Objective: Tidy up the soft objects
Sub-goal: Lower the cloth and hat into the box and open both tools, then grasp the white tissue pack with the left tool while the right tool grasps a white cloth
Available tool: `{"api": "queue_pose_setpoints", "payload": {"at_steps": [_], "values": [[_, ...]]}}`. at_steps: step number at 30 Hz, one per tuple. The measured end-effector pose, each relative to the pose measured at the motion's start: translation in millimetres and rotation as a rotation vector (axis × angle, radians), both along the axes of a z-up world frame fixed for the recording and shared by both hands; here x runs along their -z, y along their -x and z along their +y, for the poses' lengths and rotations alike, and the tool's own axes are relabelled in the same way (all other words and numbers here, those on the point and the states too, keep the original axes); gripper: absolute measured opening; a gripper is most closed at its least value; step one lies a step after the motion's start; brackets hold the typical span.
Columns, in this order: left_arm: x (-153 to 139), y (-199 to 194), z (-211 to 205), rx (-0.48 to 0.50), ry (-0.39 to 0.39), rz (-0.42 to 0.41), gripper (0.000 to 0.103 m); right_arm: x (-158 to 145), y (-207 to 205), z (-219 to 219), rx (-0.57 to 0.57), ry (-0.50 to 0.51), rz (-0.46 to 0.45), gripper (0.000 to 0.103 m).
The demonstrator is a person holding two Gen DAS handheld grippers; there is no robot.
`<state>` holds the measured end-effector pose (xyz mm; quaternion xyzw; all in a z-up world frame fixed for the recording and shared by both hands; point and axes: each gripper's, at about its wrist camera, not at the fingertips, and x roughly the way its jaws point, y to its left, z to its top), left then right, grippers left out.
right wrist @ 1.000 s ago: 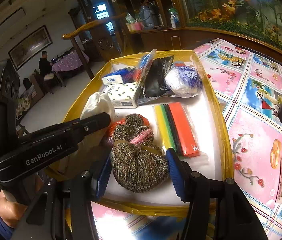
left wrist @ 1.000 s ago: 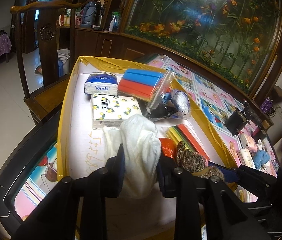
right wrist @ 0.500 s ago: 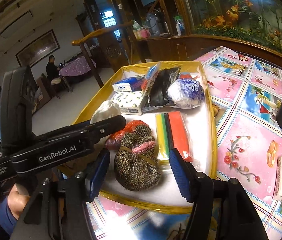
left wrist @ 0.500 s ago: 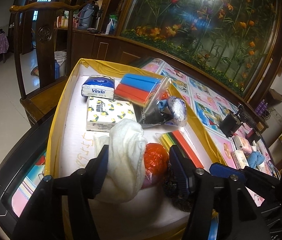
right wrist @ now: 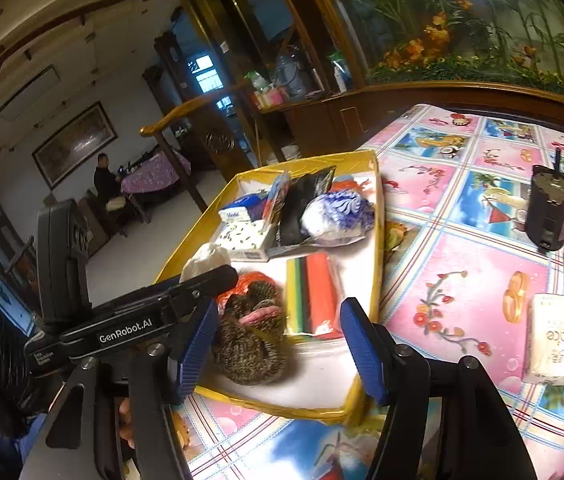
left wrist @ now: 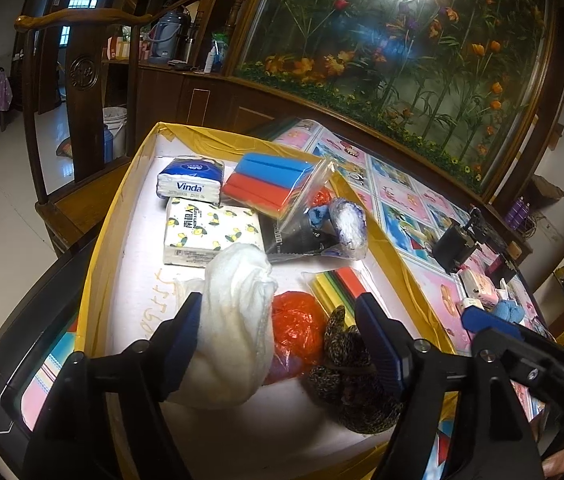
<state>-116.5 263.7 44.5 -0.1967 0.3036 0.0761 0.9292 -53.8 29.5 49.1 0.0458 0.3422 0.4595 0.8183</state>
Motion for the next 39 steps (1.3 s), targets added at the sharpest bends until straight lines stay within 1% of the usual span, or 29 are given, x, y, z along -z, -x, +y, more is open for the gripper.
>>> {"api": "queue_pose_setpoints", "payload": {"at_steps": [4,6,7,8,15,19,23,25,27,29,32,36,39], "values": [[-1.3,0.4,-1.3,-0.001,0.0,-0.007,0.077,-9.4,-4.9,-25.5,0.045,-0.033,-0.01,0.07],[-3.1,1.0,-2.4,0.0,0.008,-0.016,0.081,-13.1,-10.2,-40.8,0.079,-0.044,-0.02,0.071],[-4.5,-0.5,-4.4,0.01,0.011,-0.015,0.085,-14.8,-12.9,-50.4,0.099,-0.051,-0.021,0.072],[-6.4,-1.0,-6.4,0.016,0.011,-0.015,0.085,-16.5,-16.4,-61.4,0.121,-0.061,-0.02,0.072],[-35.7,1.6,-16.5,0.03,-0.014,-0.065,0.087,-24.6,-39.7,-148.6,0.288,-0.118,-0.013,0.073],[-54.5,0.6,-31.4,0.063,-0.02,-0.09,0.088,-28.3,-49.9,-204.4,0.396,-0.149,-0.01,0.075],[-65.4,-10.6,-63.1,0.147,-0.027,-0.088,0.093,-28.2,-56.6,-249.5,0.496,-0.14,-0.01,0.076],[-63.4,-22.1,-85.7,0.212,-0.018,-0.06,0.093,-22.5,-58.3,-269.3,0.551,-0.136,-0.008,0.077],[-57.6,-35.9,-110.0,0.279,0.002,-0.019,0.093,-16.3,-62.1,-283.6,0.589,-0.151,0.025,0.077],[-47.2,-50.8,-135.5,0.343,0.031,0.034,0.093,-11.4,-65.9,-295.4,0.605,-0.188,0.077,0.077],[-31.0,-70.3,-171.3,0.417,0.058,0.108,0.093,-8.5,-68.9,-304.1,0.618,-0.216,0.102,0.077],[-6.8,-97.0,-209.7,0.457,0.053,0.206,0.093,-6.5,-66.8,-310.7,0.628,-0.253,0.12,0.077],[8.2,-115.1,-224.6,0.44,0.037,0.265,0.093,-4.6,-65.5,-307.2,0.622,-0.273,0.142,0.077]]}}
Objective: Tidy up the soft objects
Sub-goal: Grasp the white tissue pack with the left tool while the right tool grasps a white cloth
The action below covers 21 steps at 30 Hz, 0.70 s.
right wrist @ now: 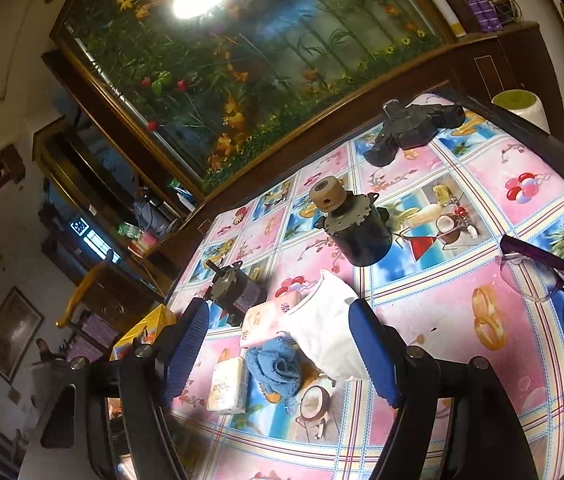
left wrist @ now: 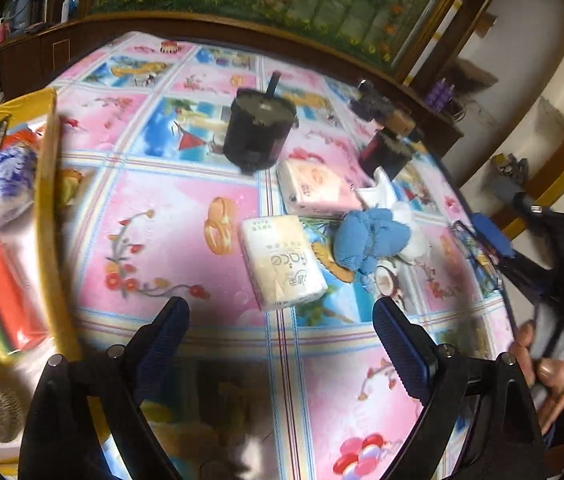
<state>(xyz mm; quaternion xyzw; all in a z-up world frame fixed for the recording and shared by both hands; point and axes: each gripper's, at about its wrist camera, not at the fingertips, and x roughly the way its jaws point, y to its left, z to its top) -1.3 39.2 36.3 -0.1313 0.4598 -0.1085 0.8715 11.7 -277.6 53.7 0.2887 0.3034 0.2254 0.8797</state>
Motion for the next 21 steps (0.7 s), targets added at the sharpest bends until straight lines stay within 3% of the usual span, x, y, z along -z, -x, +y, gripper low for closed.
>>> {"api": "queue_pose_setpoints", "payload": {"at_steps": [7,12,17,21], "values": [[20.8,-36.9,-18.5,-0.036,-0.067,0.051,0.092,0.4,0.1,1.0,-0.002,-0.005,0.011,0.077],[24.5,-48.4,-29.1,-0.04,-0.162,0.002,0.09,6.9,-5.9,-1.9,0.029,0.025,0.046,0.079],[23.1,-42.0,-13.9,-0.066,-0.16,-0.058,0.05,19.1,-14.7,2.2,0.062,0.106,0.119,0.079],[24.3,-38.8,-1.3,-0.08,-0.156,-0.086,0.05,31.2,-23.6,13.0,0.045,0.184,0.176,0.079]]}}
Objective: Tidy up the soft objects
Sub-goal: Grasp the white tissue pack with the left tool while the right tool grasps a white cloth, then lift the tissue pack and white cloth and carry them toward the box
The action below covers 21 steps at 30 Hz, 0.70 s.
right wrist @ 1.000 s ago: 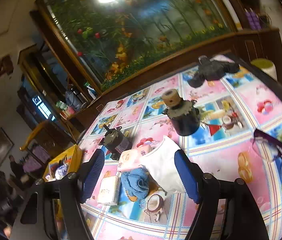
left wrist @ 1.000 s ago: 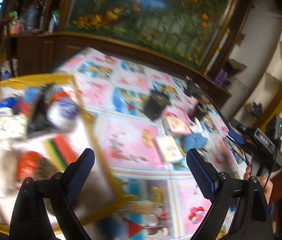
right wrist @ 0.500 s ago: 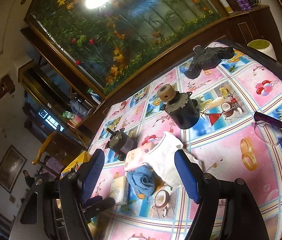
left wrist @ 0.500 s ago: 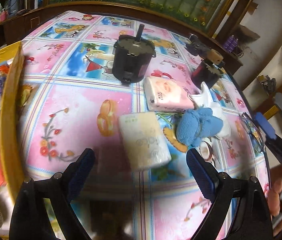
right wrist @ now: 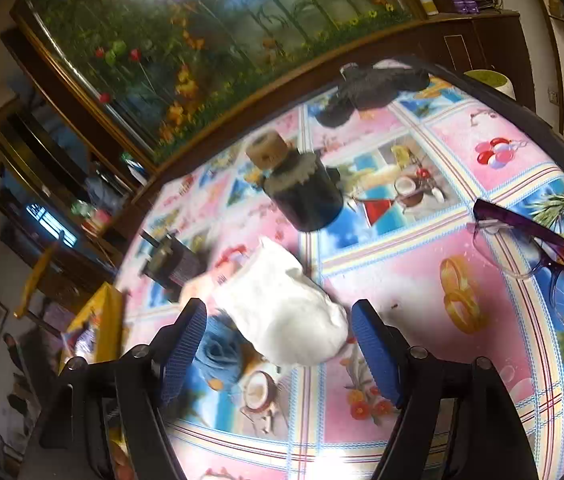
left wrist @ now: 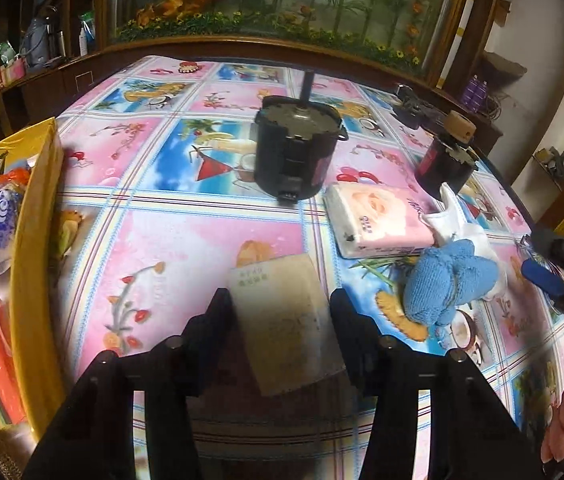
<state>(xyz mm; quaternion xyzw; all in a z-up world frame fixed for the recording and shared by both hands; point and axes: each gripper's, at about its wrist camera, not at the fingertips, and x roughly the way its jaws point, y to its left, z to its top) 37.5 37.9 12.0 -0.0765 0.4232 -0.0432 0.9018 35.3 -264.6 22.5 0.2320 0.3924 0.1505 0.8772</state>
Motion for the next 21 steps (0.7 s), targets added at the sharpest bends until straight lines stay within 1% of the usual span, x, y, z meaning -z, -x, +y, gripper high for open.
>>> {"api": "queue_pose_setpoints", "payload": {"at_steps": [1,6,8,9,10,11,12,13,15,16,18,21], "values": [[0.1,0.5,1.7,0.001,0.012,-0.001,0.05,1.9,-1.5,3.3,-0.005,0.024,0.005,0.079],[0.7,1.4,2.9,0.013,0.025,-0.008,0.05,12.8,-12.8,20.4,-0.01,0.169,0.036,0.078],[0.6,1.8,2.6,0.015,0.028,-0.009,0.05,18.7,-17.7,25.0,-0.025,0.197,0.051,0.072],[0.6,2.3,1.8,0.016,0.026,-0.009,0.05,20.2,-18.4,28.5,-0.031,0.221,0.041,0.067],[0.6,2.7,1.1,0.019,0.024,-0.009,0.05,20.4,-18.5,33.9,-0.039,0.266,0.034,0.059],[0.6,3.1,0.3,0.022,0.021,-0.009,0.05,21.1,-18.1,39.6,-0.05,0.304,0.022,0.054],[0.6,3.6,-0.2,0.025,0.02,-0.009,0.05,21.3,-17.5,44.5,-0.066,0.331,0.014,0.048],[0.6,4.0,-0.6,0.026,0.02,-0.009,0.05,21.6,-17.2,48.0,-0.085,0.34,0.01,0.034],[0.6,4.4,-1.0,0.027,0.021,-0.01,0.05,21.1,-14.3,53.8,-0.114,0.363,0.0,0.024],[0.6,4.9,-0.9,0.029,0.024,-0.011,0.05,20.0,-12.0,55.2,-0.117,0.373,-0.01,0.02],[0.1,5.9,-1.0,0.031,0.029,-0.015,0.05,15.1,-6.5,53.0,-0.1,0.384,-0.04,0.018],[-3.1,8.5,0.1,0.029,0.034,-0.037,0.049,3.1,0.4,40.4,-0.049,0.338,-0.09,0.018]]}}
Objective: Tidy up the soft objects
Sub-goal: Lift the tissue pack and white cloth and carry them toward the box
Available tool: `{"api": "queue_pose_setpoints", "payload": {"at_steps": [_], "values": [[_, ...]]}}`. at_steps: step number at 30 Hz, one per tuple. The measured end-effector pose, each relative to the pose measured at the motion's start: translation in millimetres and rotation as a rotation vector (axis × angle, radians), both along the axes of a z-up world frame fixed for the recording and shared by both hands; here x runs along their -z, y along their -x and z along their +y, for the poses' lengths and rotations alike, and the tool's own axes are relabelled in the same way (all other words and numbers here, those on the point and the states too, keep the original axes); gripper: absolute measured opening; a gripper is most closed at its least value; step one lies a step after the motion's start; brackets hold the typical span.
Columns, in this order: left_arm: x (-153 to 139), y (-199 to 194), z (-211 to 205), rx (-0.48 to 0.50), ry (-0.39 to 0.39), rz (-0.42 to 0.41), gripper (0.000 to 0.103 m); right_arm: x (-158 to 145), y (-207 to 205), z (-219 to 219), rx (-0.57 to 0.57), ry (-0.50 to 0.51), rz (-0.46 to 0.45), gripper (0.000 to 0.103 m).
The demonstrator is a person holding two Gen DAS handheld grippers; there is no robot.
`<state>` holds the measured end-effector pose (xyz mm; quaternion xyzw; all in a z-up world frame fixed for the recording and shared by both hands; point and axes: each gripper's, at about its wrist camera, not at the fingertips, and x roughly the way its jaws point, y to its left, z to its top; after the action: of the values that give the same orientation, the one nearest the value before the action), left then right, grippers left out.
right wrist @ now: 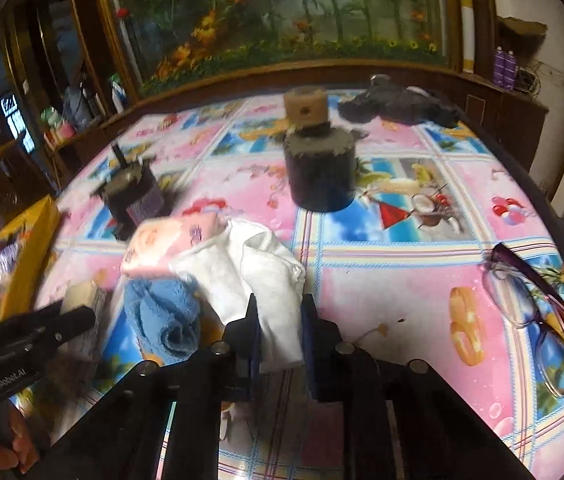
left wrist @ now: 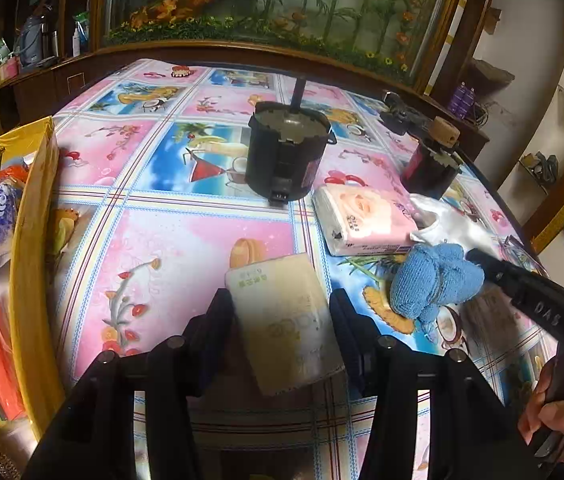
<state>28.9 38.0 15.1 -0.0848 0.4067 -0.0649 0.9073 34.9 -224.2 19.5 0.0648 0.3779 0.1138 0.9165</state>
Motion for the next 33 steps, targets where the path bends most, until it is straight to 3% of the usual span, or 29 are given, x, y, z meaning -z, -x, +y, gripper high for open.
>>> {"api": "queue_pose_setpoints", "payload": {"at_steps": [5,10,25,33], "values": [[-12.2,7.6,-2.5,0.004,-0.004,-0.075,0.049,-20.5,12.1,-12.2,0.013,-0.102,-0.097,0.019],[-20.0,13.4,-3.6,0.003,-0.012,-0.121,0.049,-35.9,24.6,-4.9,-0.024,-0.127,-0.178,0.019],[-32.9,27.9,-10.4,-0.04,-0.133,-0.229,0.049,-44.0,42.6,23.7,-0.148,-0.113,-0.243,0.019],[-36.7,32.6,-9.1,-0.054,-0.15,-0.257,0.049,-45.1,46.0,28.0,-0.171,-0.112,-0.259,0.019]]}}
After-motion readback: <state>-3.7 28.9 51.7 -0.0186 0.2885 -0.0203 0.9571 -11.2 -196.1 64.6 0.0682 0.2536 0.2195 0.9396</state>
